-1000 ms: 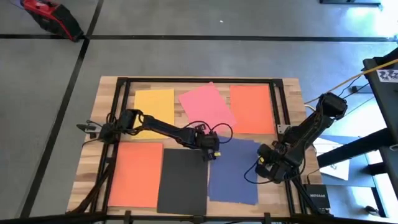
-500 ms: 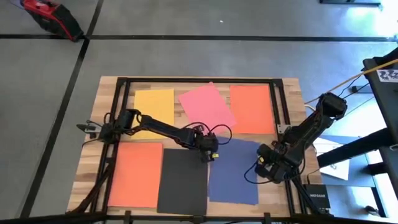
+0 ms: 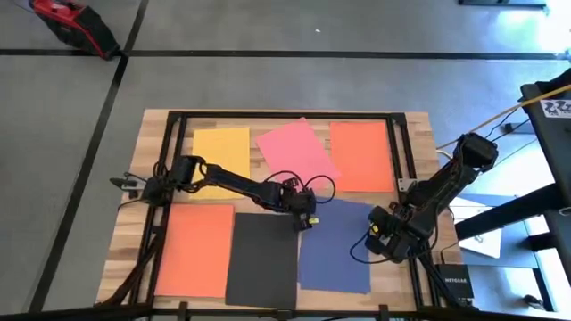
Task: Organize paper
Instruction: Stack the blue paper on top of the blue paper on the table
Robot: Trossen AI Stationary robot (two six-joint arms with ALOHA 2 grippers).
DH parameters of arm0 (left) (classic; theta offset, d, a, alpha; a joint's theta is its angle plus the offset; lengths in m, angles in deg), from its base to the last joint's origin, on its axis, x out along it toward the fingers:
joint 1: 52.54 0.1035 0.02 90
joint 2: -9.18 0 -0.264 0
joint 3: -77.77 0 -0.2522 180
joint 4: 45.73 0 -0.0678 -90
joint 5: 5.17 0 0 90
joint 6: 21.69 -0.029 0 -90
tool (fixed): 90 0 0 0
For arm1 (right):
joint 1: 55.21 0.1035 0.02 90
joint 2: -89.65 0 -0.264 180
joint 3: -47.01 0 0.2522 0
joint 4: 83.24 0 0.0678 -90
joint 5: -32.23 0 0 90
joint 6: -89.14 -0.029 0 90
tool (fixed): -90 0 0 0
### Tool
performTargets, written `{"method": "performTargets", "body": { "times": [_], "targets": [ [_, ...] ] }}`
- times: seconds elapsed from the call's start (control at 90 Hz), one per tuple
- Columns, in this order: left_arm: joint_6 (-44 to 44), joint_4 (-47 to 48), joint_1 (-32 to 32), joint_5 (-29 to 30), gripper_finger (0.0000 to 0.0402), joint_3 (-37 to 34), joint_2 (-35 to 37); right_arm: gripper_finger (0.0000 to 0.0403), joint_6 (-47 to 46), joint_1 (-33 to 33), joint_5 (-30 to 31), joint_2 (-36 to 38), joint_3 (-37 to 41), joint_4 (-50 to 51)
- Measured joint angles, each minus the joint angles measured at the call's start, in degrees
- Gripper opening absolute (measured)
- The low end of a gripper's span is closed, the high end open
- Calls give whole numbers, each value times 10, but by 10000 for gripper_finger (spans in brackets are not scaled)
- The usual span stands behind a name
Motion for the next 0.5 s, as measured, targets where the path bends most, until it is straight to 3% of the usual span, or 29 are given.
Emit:
{"method": "performTargets", "body": {
  "times": [0.5],
  "targets": [
    [-41,6,-11,0,0,40,19,0,11,0,5,0,-1,-7]
  ]
}}
